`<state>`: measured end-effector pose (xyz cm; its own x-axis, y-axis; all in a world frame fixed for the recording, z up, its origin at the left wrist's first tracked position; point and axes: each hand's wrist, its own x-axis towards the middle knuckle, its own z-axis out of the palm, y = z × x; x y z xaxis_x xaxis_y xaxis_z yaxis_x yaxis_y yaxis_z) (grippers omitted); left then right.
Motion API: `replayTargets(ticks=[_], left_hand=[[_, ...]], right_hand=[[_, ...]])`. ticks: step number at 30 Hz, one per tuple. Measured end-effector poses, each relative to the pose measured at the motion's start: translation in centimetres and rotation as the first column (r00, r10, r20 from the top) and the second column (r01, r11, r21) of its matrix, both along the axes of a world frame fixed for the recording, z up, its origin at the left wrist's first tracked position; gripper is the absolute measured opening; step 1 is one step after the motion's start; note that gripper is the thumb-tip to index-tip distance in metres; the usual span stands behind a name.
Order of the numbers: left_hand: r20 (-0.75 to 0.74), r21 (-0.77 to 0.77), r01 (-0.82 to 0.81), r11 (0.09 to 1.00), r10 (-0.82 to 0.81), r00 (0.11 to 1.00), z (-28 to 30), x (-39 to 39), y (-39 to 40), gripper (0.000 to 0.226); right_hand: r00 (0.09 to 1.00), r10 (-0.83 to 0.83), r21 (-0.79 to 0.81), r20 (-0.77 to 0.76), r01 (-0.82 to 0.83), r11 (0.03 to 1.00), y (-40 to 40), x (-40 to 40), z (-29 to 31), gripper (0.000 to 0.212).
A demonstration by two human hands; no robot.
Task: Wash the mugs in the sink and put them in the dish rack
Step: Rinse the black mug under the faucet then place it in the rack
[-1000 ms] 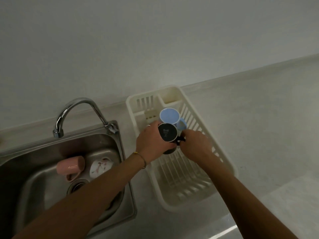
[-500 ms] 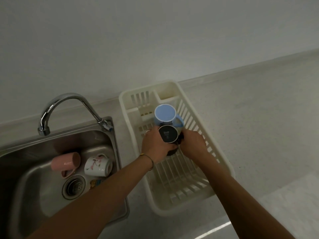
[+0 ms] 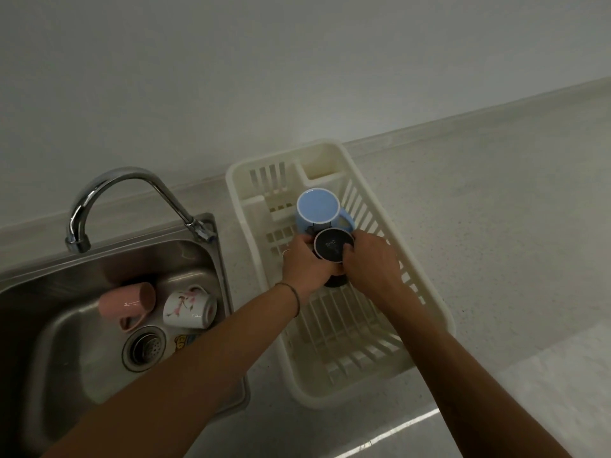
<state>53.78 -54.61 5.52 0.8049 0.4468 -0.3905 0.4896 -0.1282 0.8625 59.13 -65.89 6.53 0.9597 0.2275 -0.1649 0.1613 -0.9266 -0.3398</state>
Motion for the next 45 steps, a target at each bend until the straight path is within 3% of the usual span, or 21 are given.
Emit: replayTargets(ticks=[9,12,14,17,20,26,32,36,40,45], left_hand=[[-0.015,0.015,-0.001,1.000,0.001,1.000,0.2,0.3,-0.5,0.070],[-0.019,0.056,0.119,0.991,-0.118,0.993,0.7,-0.1,0.5,0.067],[-0.031,0.175,0.226,0.958,-0.224,0.974,1.4,-0.5,1.5,0.053],[-0.015,0.443,0.282,0.851,-0.308,0.951,2.8,-1.6,3.1,0.029],[-0.024,0.666,0.305,0.681,-0.389,0.921,4.3,-3.0,5.1,0.039],[-0.060,0.845,0.251,0.472,-0.381,0.922,5.6,-7.0,10.1,0.045],[-0.077,0.863,0.204,0.463,-0.278,0.957,5.9,-13.1,16.9,0.040],[-0.070,0.866,0.179,0.467,-0.241,0.968,5.8,-18.2,22.8,0.042],[-0.105,0.849,0.177,0.497,-0.170,0.980,5.4,-23.5,28.6,0.041],[-0.115,0.846,0.147,0.513,-0.094,0.989,4.7,-30.3,35.2,0.037]], right_hand=[[0.999,-0.006,-0.077,-0.033,0.004,0.997,0.5,-0.1,0.8,0.031],[1.000,0.014,-0.142,-0.008,-0.015,0.990,0.6,-0.7,1.3,0.031],[0.996,0.063,-0.219,0.068,-0.046,0.975,1.0,-1.3,2.0,0.030],[0.970,0.163,-0.279,0.178,-0.109,0.954,2.1,-2.0,3.0,0.033],[0.955,0.195,-0.254,0.222,-0.136,0.958,3.7,-2.9,3.9,0.029],[0.917,0.295,-0.281,0.271,-0.218,0.935,8.4,-6.0,5.2,0.025],[0.873,0.392,-0.240,0.291,-0.330,0.913,15.5,-11.0,5.7,0.031],[0.852,0.440,-0.202,0.285,-0.395,0.896,21.6,-15.2,5.6,0.049],[0.822,0.498,-0.203,0.276,-0.457,0.866,27.9,-19.8,5.0,0.028],[0.769,0.584,-0.172,0.261,-0.558,0.812,35.7,-25.8,3.9,0.030]])
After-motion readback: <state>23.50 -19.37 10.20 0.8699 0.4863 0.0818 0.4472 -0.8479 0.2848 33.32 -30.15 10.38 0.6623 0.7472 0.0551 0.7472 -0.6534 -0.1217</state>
